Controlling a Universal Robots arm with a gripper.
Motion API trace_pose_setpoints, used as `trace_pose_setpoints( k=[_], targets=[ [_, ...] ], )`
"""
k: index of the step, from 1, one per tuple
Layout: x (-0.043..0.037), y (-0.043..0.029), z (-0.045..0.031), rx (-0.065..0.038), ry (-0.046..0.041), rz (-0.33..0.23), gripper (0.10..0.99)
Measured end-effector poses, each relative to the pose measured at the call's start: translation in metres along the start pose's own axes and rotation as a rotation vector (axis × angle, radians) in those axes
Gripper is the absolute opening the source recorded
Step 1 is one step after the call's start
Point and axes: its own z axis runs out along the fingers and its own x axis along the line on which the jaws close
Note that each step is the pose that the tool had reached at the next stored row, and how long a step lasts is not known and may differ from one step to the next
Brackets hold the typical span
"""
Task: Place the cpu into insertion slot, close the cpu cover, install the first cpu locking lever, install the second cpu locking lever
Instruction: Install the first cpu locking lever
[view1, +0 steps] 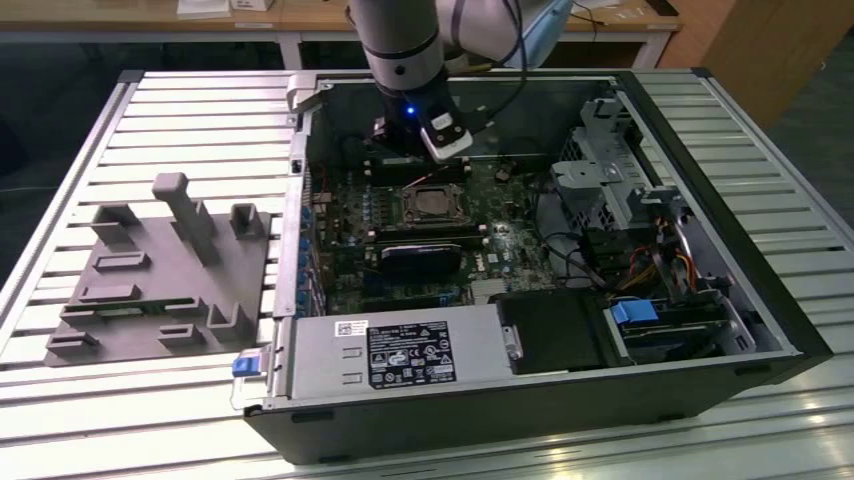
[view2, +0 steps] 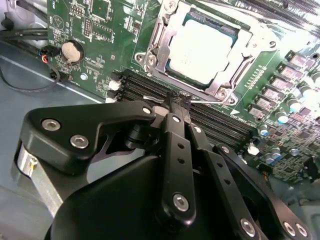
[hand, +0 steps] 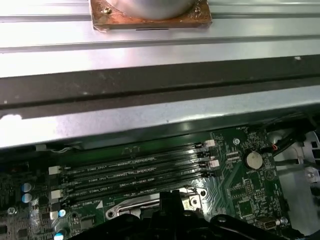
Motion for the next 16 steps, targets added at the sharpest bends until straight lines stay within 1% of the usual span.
trace_pose_setpoints(
  k=[3, 5, 9, 11, 16],
  targets=[
    [0.0011, 0.0025, 0.0018, 0.000, -0.0005, 0.001, 0.102],
    [0.0018, 0.0037, 0.0029, 0.000, -0.0030, 0.000, 0.102],
    [0.0029, 0.0040, 0.0054, -0.003, -0.0182, -0.002, 0.102],
    [0.0032, 0.0040, 0.0064, -0.003, -0.0216, 0.001, 0.102],
    [0.0048, 0.0062, 0.0092, 0.003, -0.0287, 0.030, 0.102]
  ],
)
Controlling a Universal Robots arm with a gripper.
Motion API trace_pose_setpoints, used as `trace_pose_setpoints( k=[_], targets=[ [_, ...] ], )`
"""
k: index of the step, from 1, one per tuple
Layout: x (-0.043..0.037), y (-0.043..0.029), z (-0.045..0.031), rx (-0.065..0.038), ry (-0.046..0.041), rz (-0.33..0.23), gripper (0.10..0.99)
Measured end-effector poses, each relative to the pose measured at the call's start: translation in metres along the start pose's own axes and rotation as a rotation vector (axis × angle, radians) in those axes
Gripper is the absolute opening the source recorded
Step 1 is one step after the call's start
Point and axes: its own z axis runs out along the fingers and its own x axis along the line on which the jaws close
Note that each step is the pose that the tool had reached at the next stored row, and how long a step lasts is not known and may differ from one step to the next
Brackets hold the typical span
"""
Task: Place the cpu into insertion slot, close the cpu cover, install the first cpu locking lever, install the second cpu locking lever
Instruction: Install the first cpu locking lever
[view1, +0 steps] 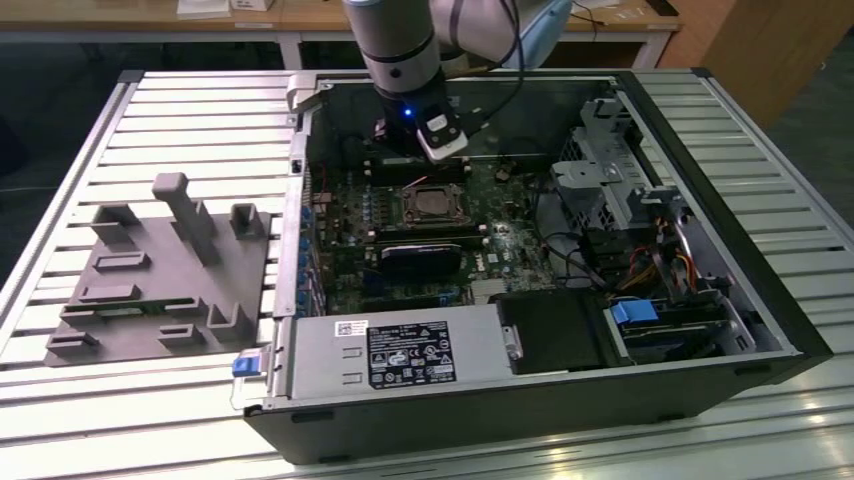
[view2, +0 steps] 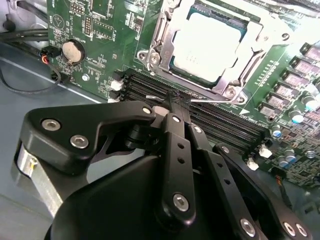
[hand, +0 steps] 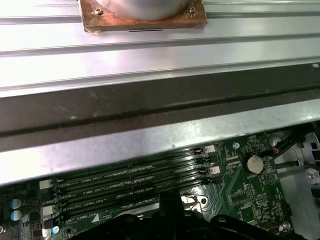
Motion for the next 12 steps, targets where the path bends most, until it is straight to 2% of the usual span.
trace_pose_setpoints(
  k=[5, 7, 8, 12],
  targets=[
    [0.0015, 0.0029, 0.0020, 0.001, -0.0058, 0.007, 0.102],
    [0.0018, 0.0029, 0.0027, 0.000, -0.0132, 0.006, 0.102],
    [0.0020, 0.0029, 0.0037, -0.002, -0.0221, 0.006, 0.102],
    [0.0030, 0.0023, 0.0059, -0.001, -0.0305, 0.013, 0.102]
  ],
)
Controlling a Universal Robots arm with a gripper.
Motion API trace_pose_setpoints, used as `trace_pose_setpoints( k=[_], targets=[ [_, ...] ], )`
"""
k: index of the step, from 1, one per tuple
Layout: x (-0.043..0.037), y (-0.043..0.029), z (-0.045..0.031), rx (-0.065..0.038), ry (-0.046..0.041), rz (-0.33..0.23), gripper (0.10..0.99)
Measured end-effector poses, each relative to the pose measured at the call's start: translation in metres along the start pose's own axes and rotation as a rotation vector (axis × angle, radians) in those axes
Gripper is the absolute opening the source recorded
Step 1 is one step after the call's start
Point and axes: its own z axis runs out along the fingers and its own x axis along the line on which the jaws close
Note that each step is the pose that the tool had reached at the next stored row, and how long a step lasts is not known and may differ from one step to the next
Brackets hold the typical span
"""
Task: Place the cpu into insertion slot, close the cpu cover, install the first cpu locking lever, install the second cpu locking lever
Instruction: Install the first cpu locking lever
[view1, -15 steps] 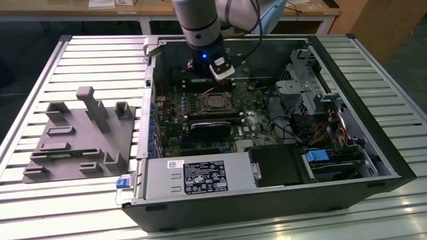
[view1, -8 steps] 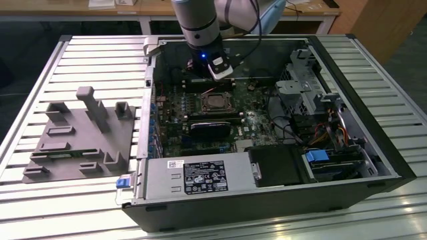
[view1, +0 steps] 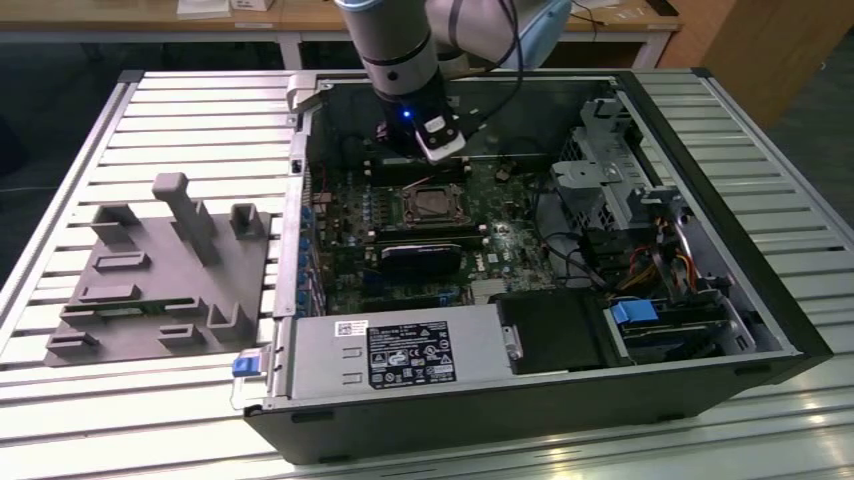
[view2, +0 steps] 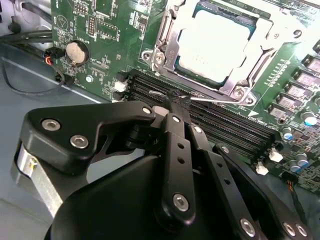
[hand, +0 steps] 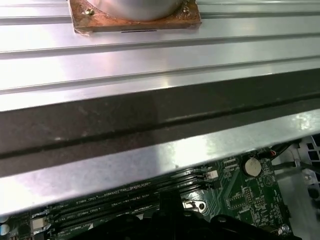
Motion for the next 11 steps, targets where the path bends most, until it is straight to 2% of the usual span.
trace_pose_setpoints(
  k=[5, 11],
  targets=[
    [0.0010, 0.0000, 0.0031, 0.011, -0.0109, 0.045, 0.102],
    [0.0028, 0.0026, 0.0055, 0.018, -0.0179, 0.073, 0.102]
  ],
)
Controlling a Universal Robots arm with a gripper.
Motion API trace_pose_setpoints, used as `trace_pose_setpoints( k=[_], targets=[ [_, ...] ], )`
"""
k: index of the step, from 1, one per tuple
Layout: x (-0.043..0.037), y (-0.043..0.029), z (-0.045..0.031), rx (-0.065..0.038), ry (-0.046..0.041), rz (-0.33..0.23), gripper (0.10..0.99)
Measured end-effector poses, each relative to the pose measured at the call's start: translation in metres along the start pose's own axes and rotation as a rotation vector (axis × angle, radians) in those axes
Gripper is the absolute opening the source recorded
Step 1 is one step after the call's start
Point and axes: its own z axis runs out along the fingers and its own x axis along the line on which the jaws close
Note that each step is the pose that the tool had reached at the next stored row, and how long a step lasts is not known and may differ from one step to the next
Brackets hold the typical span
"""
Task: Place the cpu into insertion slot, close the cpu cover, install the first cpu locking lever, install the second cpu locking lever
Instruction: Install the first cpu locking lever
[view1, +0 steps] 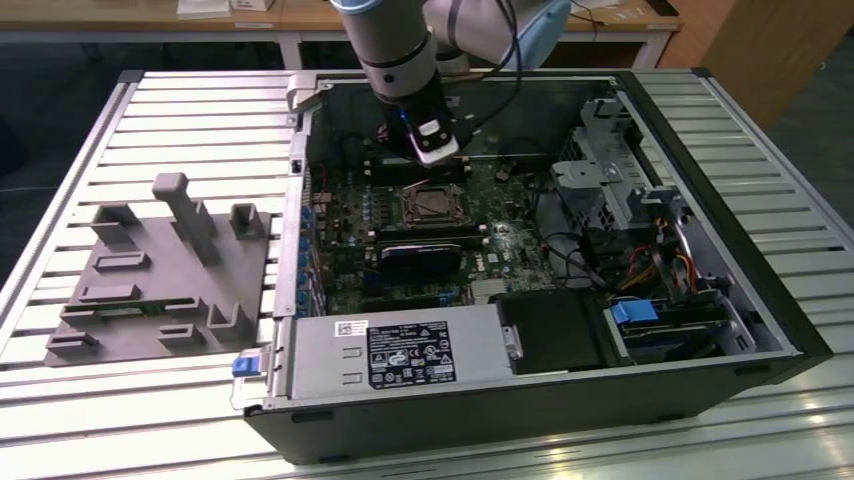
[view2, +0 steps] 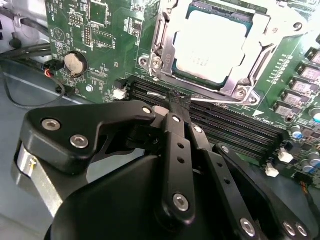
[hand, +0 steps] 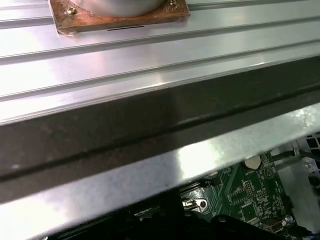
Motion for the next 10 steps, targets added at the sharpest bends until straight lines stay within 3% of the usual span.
trace_pose_setpoints(
  k=[10],
  targets=[
    [0.0019, 0.0002, 0.0038, 0.001, -0.0055, 0.008, 0.102]
  ],
)
